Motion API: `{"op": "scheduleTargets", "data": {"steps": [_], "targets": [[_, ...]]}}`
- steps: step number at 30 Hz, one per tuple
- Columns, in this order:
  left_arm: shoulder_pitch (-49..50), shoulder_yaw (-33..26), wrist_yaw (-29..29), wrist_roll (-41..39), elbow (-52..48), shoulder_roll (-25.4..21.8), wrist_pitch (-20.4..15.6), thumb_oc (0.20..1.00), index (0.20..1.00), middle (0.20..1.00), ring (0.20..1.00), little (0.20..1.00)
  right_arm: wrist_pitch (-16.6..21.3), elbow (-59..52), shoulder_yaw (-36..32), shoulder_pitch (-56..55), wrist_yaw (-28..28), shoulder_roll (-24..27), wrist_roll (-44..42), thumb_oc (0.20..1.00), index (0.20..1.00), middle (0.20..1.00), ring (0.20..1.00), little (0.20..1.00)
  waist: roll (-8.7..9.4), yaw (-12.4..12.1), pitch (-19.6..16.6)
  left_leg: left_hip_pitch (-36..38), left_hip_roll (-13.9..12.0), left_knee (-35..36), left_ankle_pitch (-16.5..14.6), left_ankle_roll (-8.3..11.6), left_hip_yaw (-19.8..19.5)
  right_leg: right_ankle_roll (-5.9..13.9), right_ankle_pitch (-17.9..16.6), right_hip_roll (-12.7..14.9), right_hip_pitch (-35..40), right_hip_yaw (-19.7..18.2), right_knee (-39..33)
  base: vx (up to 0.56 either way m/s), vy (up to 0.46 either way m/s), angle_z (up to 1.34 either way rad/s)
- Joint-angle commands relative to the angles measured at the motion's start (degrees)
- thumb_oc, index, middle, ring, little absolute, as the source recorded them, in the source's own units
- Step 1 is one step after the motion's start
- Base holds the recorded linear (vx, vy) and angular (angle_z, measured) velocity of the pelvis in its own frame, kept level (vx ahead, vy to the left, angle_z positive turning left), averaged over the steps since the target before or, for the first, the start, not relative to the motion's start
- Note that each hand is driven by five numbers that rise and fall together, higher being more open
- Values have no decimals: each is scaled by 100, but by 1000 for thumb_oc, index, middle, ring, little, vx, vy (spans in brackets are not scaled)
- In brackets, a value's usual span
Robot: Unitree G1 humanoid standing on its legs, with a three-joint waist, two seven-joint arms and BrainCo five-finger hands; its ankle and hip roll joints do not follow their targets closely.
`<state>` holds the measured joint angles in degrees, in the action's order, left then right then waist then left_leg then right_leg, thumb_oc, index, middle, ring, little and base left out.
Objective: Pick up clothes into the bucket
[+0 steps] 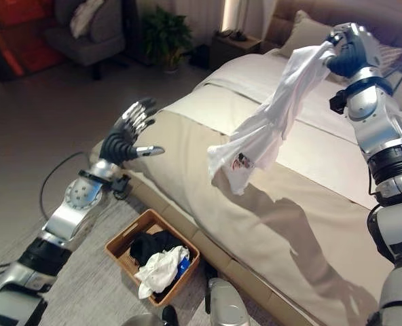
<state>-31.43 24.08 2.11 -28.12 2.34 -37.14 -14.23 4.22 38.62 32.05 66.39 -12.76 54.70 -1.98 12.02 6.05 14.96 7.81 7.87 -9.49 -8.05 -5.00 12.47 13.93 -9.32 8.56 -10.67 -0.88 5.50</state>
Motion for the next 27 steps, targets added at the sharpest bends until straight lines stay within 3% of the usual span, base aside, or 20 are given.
{"op": "scheduleTargets", "data": {"steps": [1,2,3,5,7,8,9,10,11,16,25,27], "targets": [[-272,72,51,-54,53,49,-114,1000,1000,1000,1000,1000,214,-524,247,703,18,280,-473,200,200,200,200,200,-282,31,-176,160,0,-293,-643,85,-473,107,-1286,330,-283,393,184,-73,31,-41],[-276,75,51,-55,56,48,-115,1000,1000,1000,1000,1000,214,-525,242,701,18,281,-473,200,200,200,200,200,-276,31,-175,161,5,-288,-636,85,-475,107,-1288,335,-284,393,182,-195,62,-61],[-716,266,174,87,367,99,-90,1000,1000,1000,1000,1000,252,-795,237,724,32,227,-701,200,200,200,200,200,-353,42,-126,95,-73,-253,-485,89,-398,107,-1154,508,-264,757,411,-197,41,-60],[-1098,511,234,103,721,299,-54,1000,1000,1000,1000,1000,291,-1181,185,630,55,229,-834,200,200,200,200,200,-458,77,-136,-27,-171,-201,-341,101,-373,40,-863,541,-237,680,843,-224,18,-39],[-1511,794,278,120,1100,505,-13,1000,1000,1000,1000,1000,348,-1531,139,461,128,223,-981,200,200,200,200,200,-569,107,-190,-139,-292,-96,-199,140,-409,-100,-388,404,-79,418,1205,-154,-25,-6],[-1525,807,278,120,1111,508,-18,1000,1000,1000,1000,1000,344,-1538,123,449,128,231,-980,200,200,200,200,200,-554,98,-197,-155,-281,-86,-172,142,-404,-105,-408,413,-96,412,1193,-126,-101,3],[-1850,1029,327,185,1478,778,29,1000,1000,1000,1000,1000,402,-1858,55,270,168,235,-1056,200,200,200,200,200,-604,64,-324,-284,-381,-53,-92,198,-421,-199,112,338,313,245,1223,-83,-132,0],[-1943,1090,350,163,1594,809,16,1000,1000,1000,1000,1000,434,-1946,46,254,212,218,-1113,200,200,200,200,200,-603,-1,-389,-353,-403,-54,-72,219,-391,-210,220,383,553,319,1091,-107,-181,13],[-2078,1214,410,100,1748,885,10,1000,1000,1000,1000,1000,465,-2029,145,363,187,228,-1146,200,200,200,200,200,-569,-79,-462,-494,-397,-89,-34,254,-339,-193,192,440,838,410,746,-71,-137,-1],[-2244,1336,324,166,2110,993,109,1000,1000,1000,1000,1000,603,-2674,268,358,390,293,-1458,200,200,200,200,200,-567,-78,-700,-532,-689,55,171,452,-215,-286,526,130,1096,420,-110,21,-160,-30],[-2543,1660,184,-15,2632,1453,244,1000,1000,1000,1000,1000,841,-3505,113,200,523,260,-1962,200,200,200,200,200,-609,54,-833,-499,-910,324,436,698,-344,-418,614,-51,1409,699,-541,8,-100,4],[-2709,2011,-395,-1119,2371,1305,308,1000,1000,1000,1000,1000,916,-3731,241,319,611,249,-2226,200,200,200,200,200,-653,118,-855,-470,-962,369,479,748,-343,-431,599,-104,1476,739,-675,24,-61,7]]}}
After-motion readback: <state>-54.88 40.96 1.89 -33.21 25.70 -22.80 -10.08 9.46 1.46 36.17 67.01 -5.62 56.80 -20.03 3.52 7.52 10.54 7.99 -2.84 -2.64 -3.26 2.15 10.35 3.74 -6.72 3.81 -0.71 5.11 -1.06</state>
